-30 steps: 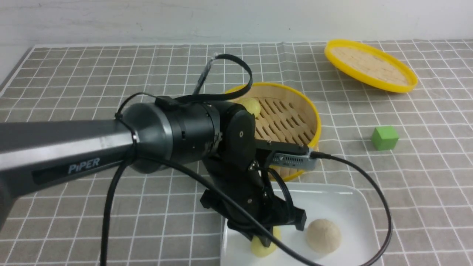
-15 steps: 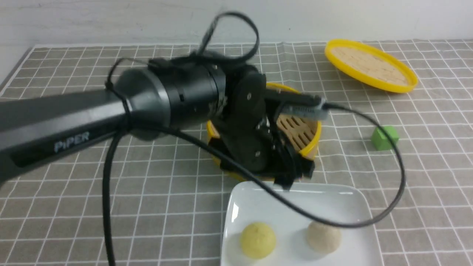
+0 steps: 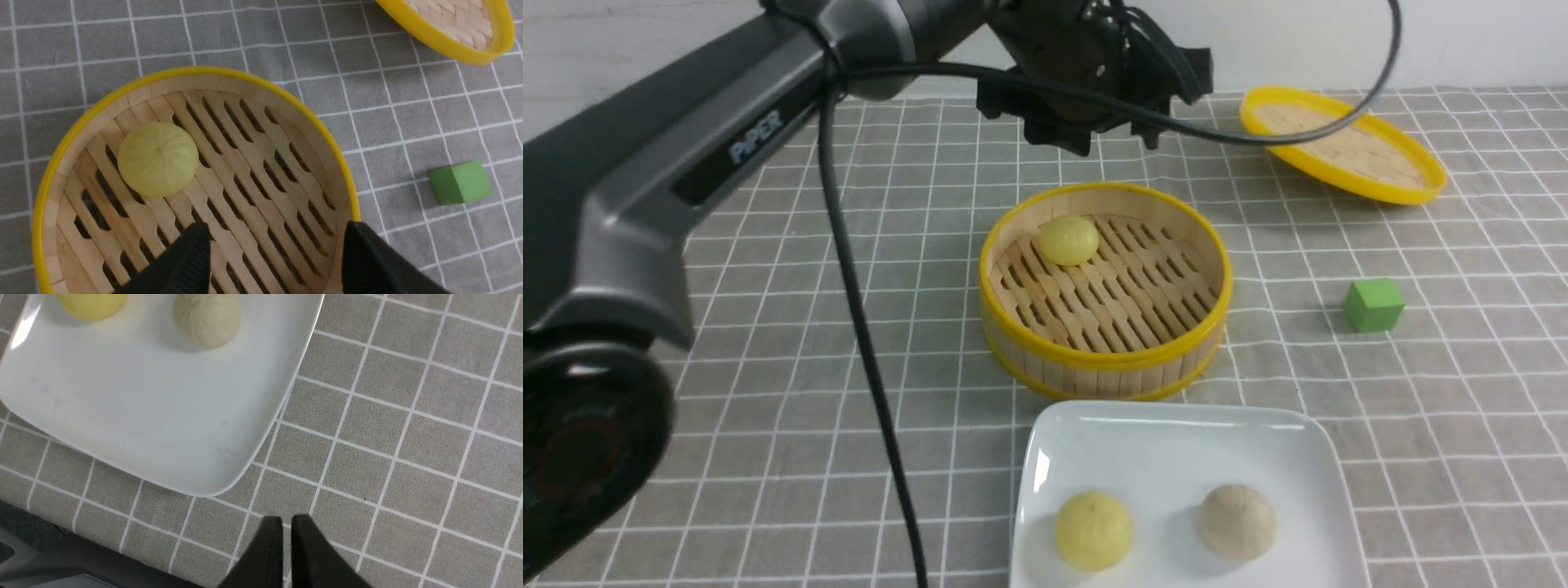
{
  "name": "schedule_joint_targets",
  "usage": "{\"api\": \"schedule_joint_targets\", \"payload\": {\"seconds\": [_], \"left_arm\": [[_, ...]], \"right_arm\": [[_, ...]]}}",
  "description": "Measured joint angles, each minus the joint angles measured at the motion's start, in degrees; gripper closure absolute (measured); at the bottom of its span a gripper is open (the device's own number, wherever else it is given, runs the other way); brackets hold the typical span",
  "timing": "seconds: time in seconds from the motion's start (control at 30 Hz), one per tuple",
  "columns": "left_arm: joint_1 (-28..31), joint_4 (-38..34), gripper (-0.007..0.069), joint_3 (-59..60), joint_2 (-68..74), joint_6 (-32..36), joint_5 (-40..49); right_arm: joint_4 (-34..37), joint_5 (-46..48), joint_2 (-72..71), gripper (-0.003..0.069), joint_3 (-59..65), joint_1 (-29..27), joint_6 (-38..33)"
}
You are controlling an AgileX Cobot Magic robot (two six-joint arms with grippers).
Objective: Put the steamed buns into the plate on the grey tablecloth.
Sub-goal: 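Reach into the bamboo steamer and grasp a bun with the left gripper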
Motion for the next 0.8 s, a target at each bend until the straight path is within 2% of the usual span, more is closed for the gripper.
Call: {"api": "schedule_joint_targets", "payload": {"seconds": [0.07, 0.23, 0.5, 0.8], "left_arm": [[3.3, -3.2, 0.0218, -3.1, 4.9, 0.5, 2.2], [7.9, -5.4, 0.0228, -4.2, 11.9, 0.6, 4.1], [8.1, -7.5, 0.0228, -4.4, 14.3, 0.9, -1.7], [8.1, -8.2, 0.0228, -4.4, 15.1, 1.0, -3.8]], "right_arm": [[0.0, -0.9, 0.0, 0.06, 0.0, 0.0, -0.1], [0.3, -1.8, 0.0, 0.0593, 0.0, 0.0, -0.1], [0.3, -3.6, 0.0, 0.0584, 0.0, 0.0, -0.2], [0.4, -6.4, 0.1, 0.0575, 0.0, 0.0, -0.2]]}}
